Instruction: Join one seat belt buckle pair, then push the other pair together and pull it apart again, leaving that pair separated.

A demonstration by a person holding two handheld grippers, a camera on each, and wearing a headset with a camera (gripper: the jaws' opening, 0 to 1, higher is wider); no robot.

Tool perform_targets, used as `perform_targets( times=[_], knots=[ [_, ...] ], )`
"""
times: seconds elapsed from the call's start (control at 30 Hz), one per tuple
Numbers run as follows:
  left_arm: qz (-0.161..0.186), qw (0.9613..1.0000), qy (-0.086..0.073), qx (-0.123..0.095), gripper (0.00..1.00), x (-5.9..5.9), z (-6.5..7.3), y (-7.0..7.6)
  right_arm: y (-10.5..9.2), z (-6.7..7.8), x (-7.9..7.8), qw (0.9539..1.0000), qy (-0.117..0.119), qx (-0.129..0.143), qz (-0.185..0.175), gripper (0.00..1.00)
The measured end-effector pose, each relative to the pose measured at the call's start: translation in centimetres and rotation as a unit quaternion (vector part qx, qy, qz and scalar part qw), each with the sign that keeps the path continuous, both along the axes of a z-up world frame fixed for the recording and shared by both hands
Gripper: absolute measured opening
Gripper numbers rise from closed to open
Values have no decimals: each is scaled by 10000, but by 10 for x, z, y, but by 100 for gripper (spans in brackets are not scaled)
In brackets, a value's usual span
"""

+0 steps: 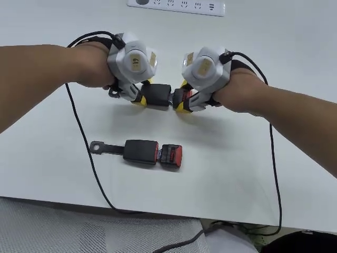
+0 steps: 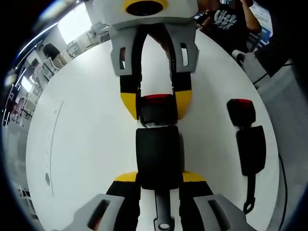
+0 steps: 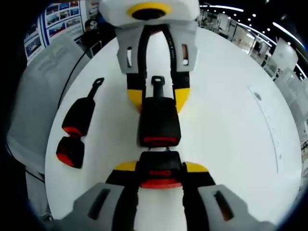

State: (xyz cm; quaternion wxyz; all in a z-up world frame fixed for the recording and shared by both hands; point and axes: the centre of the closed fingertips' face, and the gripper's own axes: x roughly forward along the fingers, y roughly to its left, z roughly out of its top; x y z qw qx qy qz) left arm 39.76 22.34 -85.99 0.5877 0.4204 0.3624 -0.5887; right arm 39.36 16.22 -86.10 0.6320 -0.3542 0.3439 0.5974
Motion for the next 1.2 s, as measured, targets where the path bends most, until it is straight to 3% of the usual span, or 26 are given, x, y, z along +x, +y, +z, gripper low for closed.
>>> perform_targets(
  times=[0.3, 0.6, 0.67, 0.83, 1.2],
  knots=[
    [26, 9998, 8, -179, 31, 4, -3, 6, -2, 0, -2, 10000, -13, -16, -25, 35],
    [58, 9999, 16, -142, 31, 8, -6, 7, -14, 1, -3, 9999, 27, -77, -68, 35],
    [104, 9997, 20, -199, 31, 7, -5, 6, -17, 1, -4, 10000, -13, -68, -39, 36],
    [64, 9999, -32, -106, 31, 3, -2, 1, -21, 2, -5, 10000, -78, 9, -47, 36],
    [-1, 10000, -34, -44, 31, 0, 1, -1, -54, 3, -5, 9991, -19, 187, -379, 36]
  ],
)
